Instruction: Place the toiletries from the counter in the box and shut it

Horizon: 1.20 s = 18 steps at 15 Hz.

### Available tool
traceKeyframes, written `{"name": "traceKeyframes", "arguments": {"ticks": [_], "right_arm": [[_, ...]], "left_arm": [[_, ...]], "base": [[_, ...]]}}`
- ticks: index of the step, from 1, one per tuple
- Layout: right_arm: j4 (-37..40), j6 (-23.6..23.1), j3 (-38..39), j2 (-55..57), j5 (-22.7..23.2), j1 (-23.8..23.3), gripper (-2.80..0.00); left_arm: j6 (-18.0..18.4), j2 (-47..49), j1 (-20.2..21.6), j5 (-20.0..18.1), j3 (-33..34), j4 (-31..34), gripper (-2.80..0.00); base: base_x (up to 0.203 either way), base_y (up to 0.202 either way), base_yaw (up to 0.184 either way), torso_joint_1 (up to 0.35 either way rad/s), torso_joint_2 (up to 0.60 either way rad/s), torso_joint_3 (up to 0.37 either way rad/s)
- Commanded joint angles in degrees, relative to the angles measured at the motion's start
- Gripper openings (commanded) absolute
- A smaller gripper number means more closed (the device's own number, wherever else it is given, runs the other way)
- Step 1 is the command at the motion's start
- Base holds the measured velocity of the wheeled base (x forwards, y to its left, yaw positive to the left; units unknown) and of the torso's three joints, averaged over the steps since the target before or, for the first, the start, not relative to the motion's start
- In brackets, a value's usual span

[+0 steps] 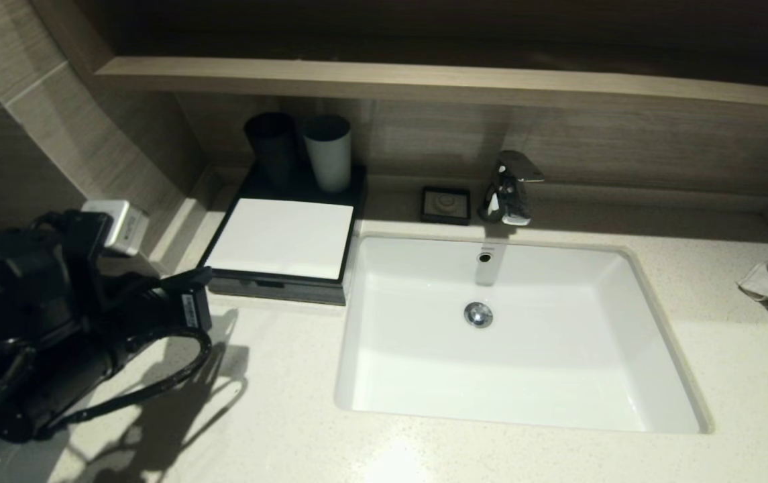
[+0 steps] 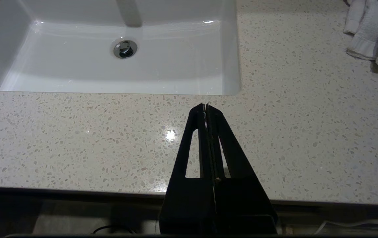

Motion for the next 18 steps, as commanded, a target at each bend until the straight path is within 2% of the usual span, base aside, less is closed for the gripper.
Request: {"name": "traceKeyframes", "arguments": {"ticks": [1,4,10,11,13,14,18], "right_arm": [[0.0,0.0,0.0,0.1,0.0,0.0,-2.8],[0.0,0.0,0.0,0.1,0.0,0.0,-2.8],[0.0,0.0,0.0,0.1,0.0,0.0,-2.8],[0.0,0.0,0.0,0.0,0.0,0.0,-2.8],[0.0,0.0,0.0,0.1,0.0,0.0,-2.8],[0.0,0.0,0.0,0.1,0.0,0.0,-2.8],[0.0,0.0,0.0,0.1,0.0,0.0,-2.8]], "left_arm": [[-0.1,-4.3,0.1,0.2,3.4,0.0,-2.8],[-0.3,-5.9,0.1,1.5,6.7,-0.2,-2.8],[-0.4,-16.8,0.7,3.0,12.4,1.5,-2.8],[-0.4,-18.9,1.2,3.0,14.0,2.0,-2.8],[-0.2,-23.1,4.6,2.3,16.6,2.6,-2.8],[-0.1,-25.6,7.2,1.3,17.5,3.1,-2.8],[0.0,-37.1,15.4,-7.3,21.9,7.8,-2.8]], "base": [[0.0,0.0,0.0,0.0,0.0,0.0],[0.0,0.0,0.0,0.0,0.0,0.0],[0.0,0.0,0.0,0.0,0.0,0.0],[0.0,0.0,0.0,0.0,0.0,0.0],[0.0,0.0,0.0,0.0,0.0,0.0],[0.0,0.0,0.0,0.0,0.0,0.0],[0.0,0.0,0.0,0.0,0.0,0.0]]}}
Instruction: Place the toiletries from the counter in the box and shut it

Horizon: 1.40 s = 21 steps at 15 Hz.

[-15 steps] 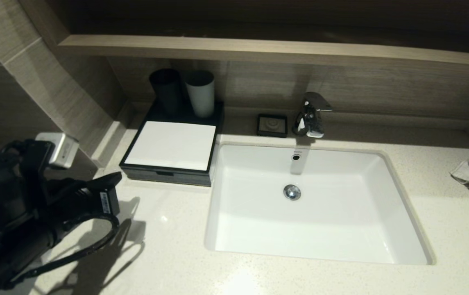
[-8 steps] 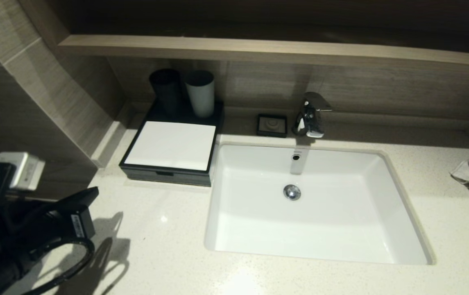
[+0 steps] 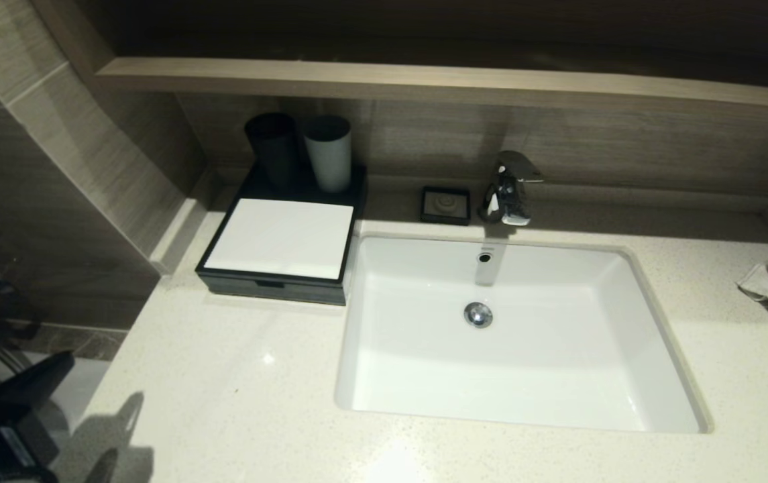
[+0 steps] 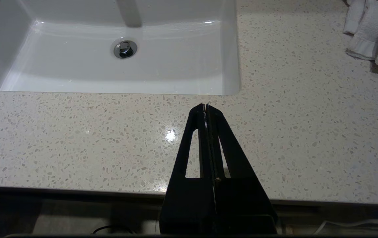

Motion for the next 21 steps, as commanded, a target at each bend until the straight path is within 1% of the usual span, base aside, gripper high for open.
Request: {"name": "traceKeyframes", "arguments": {"ticks": [1,3,5,9,15,19,21], "right_arm": [[0.0,0.0,0.0,0.1,0.0,0.0,-2.8],[0.0,0.0,0.0,0.1,0.0,0.0,-2.8],[0.0,0.0,0.0,0.1,0.0,0.0,-2.8],[0.0,0.0,0.0,0.1,0.0,0.0,-2.8],[0.0,0.0,0.0,0.1,0.0,0.0,-2.8],[0.0,0.0,0.0,0.1,0.0,0.0,-2.8],[0.0,0.0,0.0,0.1,0.0,0.0,-2.8]], "left_arm": [[0.1,-10.1,4.3,-3.6,3.2,2.3,-2.8],[0.7,-16.6,6.9,-6.6,5.4,6.1,-2.8],[1.0,-21.5,8.0,-7.4,6.9,9.0,-2.8],[1.4,-28.2,8.7,-7.1,8.4,13.8,-2.8],[1.4,-37.1,9.4,-7.2,7.8,22.6,-2.8],[1.4,-39.3,9.3,-7.2,8.4,23.0,-2.8],[1.6,-40.8,9.0,-7.3,8.5,24.8,-2.8]], "base": [[0.0,0.0,0.0,0.0,0.0,0.0],[0.0,0.0,0.0,0.0,0.0,0.0],[0.0,0.0,0.0,0.0,0.0,0.0],[0.0,0.0,0.0,0.0,0.0,0.0],[0.0,0.0,0.0,0.0,0.0,0.0],[0.0,0.0,0.0,0.0,0.0,0.0],[0.0,0.0,0.0,0.0,0.0,0.0]]}}
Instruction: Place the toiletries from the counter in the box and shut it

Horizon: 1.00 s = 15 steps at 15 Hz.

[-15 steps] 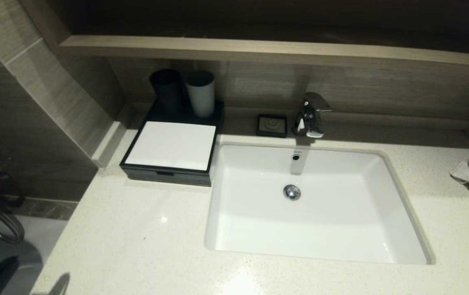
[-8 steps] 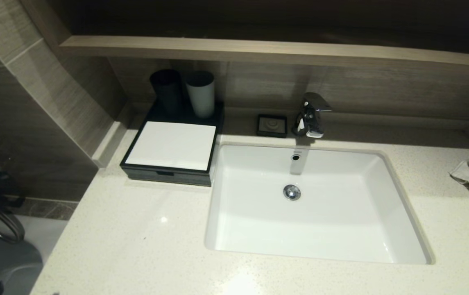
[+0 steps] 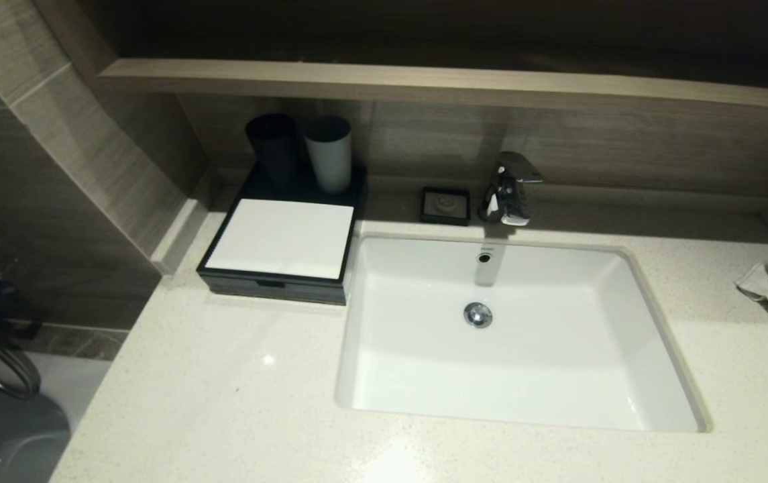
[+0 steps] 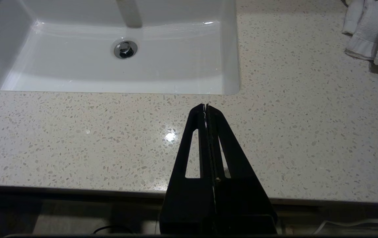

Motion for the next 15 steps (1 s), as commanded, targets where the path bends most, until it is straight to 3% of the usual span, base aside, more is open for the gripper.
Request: {"name": "traceKeyframes", "arguments": {"ticks": [1,8,15], "right_arm": [[0.0,0.0,0.0,0.1,0.0,0.0,-2.8],[0.0,0.0,0.0,0.1,0.0,0.0,-2.8],[0.0,0.0,0.0,0.1,0.0,0.0,-2.8]], "left_arm": [[0.4,-2.6,-0.2,-0.3,0.2,1.4,-2.8],[2.4,-6.0,-0.5,-0.5,0.2,2.8,-2.8],[3.3,-9.8,-0.5,0.2,0.2,9.5,-2.8]], "base": [[0.0,0.0,0.0,0.0,0.0,0.0],[0.0,0.0,0.0,0.0,0.0,0.0],[0.0,0.0,0.0,0.0,0.0,0.0]]}}
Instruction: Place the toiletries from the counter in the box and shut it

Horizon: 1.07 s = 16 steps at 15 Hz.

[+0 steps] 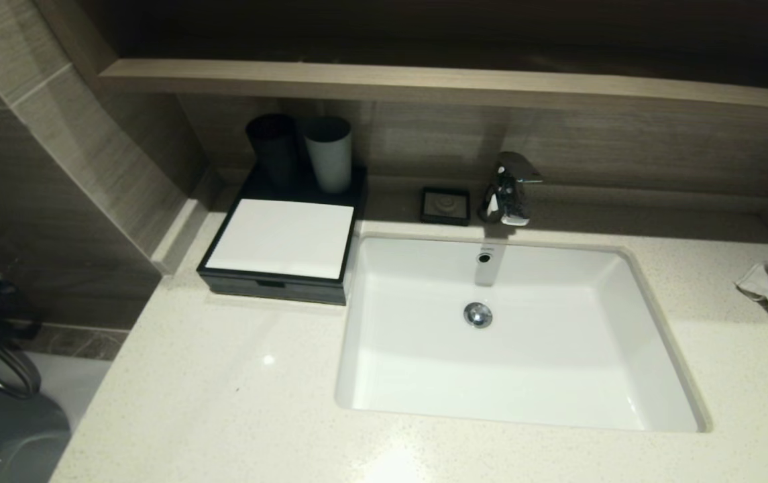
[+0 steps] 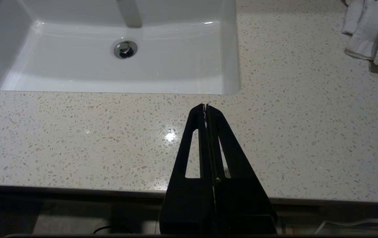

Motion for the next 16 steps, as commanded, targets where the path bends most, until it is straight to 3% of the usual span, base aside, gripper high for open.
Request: {"name": "traceKeyframes", "arguments": {"ticks": [1,16], "right_arm": [[0.0,0.0,0.0,0.1,0.0,0.0,-2.8],[0.0,0.0,0.0,0.1,0.0,0.0,-2.8]], "left_arm": [[0.8,-0.8,-0.1,0.0,0.0,2.7,-2.8],[-0.1,-1.6,-0.2,-0.1,0.1,3.0,-2.8]], "base": [[0.0,0.0,0.0,0.0,0.0,0.0],[0.0,0.0,0.0,0.0,0.0,0.0]]}}
